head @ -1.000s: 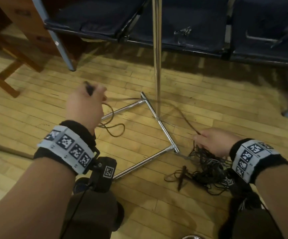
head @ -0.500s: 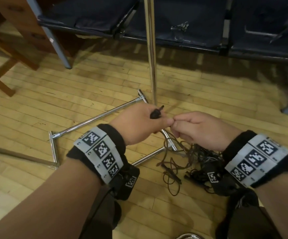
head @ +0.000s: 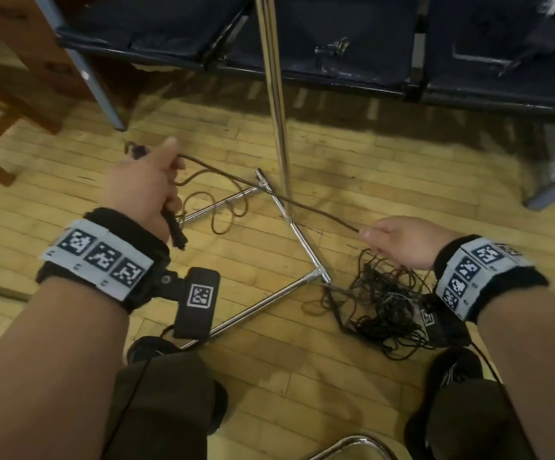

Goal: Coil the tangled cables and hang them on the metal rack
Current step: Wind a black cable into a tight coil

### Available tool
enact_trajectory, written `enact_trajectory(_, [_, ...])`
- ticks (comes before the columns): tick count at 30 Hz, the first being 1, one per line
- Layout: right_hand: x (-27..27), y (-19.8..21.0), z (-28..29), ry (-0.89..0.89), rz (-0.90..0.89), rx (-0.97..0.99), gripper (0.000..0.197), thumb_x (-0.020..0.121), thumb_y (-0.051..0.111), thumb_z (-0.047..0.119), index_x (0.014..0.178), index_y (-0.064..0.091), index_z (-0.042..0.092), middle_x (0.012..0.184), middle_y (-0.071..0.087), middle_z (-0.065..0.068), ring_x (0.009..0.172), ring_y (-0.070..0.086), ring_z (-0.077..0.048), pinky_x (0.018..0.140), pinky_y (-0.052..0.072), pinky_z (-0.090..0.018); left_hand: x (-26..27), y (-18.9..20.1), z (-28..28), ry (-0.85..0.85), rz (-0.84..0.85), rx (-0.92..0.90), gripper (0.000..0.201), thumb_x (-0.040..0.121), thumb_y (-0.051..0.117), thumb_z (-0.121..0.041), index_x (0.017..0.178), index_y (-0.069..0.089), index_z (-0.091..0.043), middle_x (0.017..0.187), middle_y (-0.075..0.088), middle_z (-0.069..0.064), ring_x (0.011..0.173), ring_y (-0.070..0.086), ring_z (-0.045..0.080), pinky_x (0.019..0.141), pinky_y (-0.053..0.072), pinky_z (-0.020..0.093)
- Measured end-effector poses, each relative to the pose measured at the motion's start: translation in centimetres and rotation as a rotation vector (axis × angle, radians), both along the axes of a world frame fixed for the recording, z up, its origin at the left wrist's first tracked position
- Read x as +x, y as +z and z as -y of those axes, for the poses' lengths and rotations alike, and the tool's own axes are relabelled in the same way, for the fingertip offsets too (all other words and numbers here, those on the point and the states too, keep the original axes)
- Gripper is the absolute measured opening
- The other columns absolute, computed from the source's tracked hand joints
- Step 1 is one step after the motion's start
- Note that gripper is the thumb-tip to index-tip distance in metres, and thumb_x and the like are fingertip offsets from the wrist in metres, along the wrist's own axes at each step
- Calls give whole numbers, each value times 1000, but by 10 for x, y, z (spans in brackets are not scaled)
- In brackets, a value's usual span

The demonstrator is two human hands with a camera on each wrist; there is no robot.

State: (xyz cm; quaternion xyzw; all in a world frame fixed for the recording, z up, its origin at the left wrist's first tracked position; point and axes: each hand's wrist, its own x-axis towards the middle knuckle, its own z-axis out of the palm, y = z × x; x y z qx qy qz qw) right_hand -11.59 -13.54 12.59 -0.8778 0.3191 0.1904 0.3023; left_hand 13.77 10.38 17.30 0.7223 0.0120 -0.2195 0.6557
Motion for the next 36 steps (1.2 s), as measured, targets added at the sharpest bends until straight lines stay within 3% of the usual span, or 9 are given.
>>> enact_trajectory(4, [13, 10, -13, 38, 61, -39, 42, 108, 37, 46, 95, 67, 19, 85, 68, -11, 79, 63, -26, 72, 50, -41, -14, -8, -6, -236, 282, 407, 15, 103, 62, -50, 106, 74, -43, 88, 76, -9, 56, 57, 2, 54, 51, 27])
enact_trajectory(8, [33, 27, -41, 79, 250, 74, 33, 104, 44, 48, 84, 65, 33, 67, 61, 15, 61, 55, 2, 59, 39, -31, -41, -10, 5, -604, 397, 373, 22, 106, 57, -48, 124, 70, -53, 58, 61, -34, 47, 56, -5, 43, 44, 12])
enact_trajectory(10, [42, 29, -53, 102, 302, 125, 30, 103, 48, 46, 83, 67, 33, 65, 60, 15, 57, 52, 4, 59, 38, -29, -55, -12, 10, -804, 413, 356, 24, 106, 58, -47, 128, 69, -50, 58, 59, -37, 49, 57, -6, 45, 43, 11])
enact_trajectory(12, [47, 31, -61, 108, 337, 162, 29, 101, 51, 48, 83, 68, 34, 65, 57, 8, 52, 48, 0, 58, 42, -30, -65, -13, 16, -991, 427, 389, 17, 105, 57, -50, 113, 73, -48, 62, 64, -28, 48, 56, -2, 48, 47, 16])
enact_trajectory(15, [48, 29, -64, 112, 356, 195, 31, 98, 49, 56, 84, 68, 37, 65, 56, 7, 55, 49, -6, 59, 44, -33, -64, -17, 22, -1073, 451, 481, 36, 101, 58, -58, 87, 76, -30, 74, 74, -4, 47, 54, 1, 47, 47, 21])
enact_trajectory(19, [44, 24, -60, 146, 345, 199, 25, 99, 45, 54, 88, 63, 42, 66, 57, 13, 56, 50, 1, 58, 42, -27, -52, -17, 22, -958, 497, 518, 38, 96, 65, -61, 79, 71, -28, 54, 58, -15, 42, 47, -3, 40, 36, 10])
enact_trajectory(25, [43, 15, -48, 129, 318, 215, 19, 106, 48, 39, 93, 63, 38, 81, 69, 9, 66, 59, -3, 66, 48, -27, -45, -16, 19, -710, 214, 262, 35, 102, 66, -49, 79, 68, -23, 52, 47, -11, 42, 39, 6, 45, 34, 23])
enact_trajectory(32, [27, -12, -29, 128, -172, 28, 25, 109, 45, 29, 99, 65, 18, 77, 66, 3, 67, 59, -10, 58, 41, -24, -4, 5, -4, -57, -91, -91, 24, 102, 67, -40, 90, 66, -20, 64, 55, -9, 47, 42, 5, 41, 35, 20])
enact_trajectory(36, [33, 6, -29, 85, -119, -29, 29, 108, 45, 35, 107, 68, 17, 86, 68, 1, 76, 63, -17, 65, 47, -31, -3, -1, -15, -64, 219, 324, 27, 103, 59, -53, 102, 73, -30, 87, 73, -7, 64, 58, 9, 59, 49, 30])
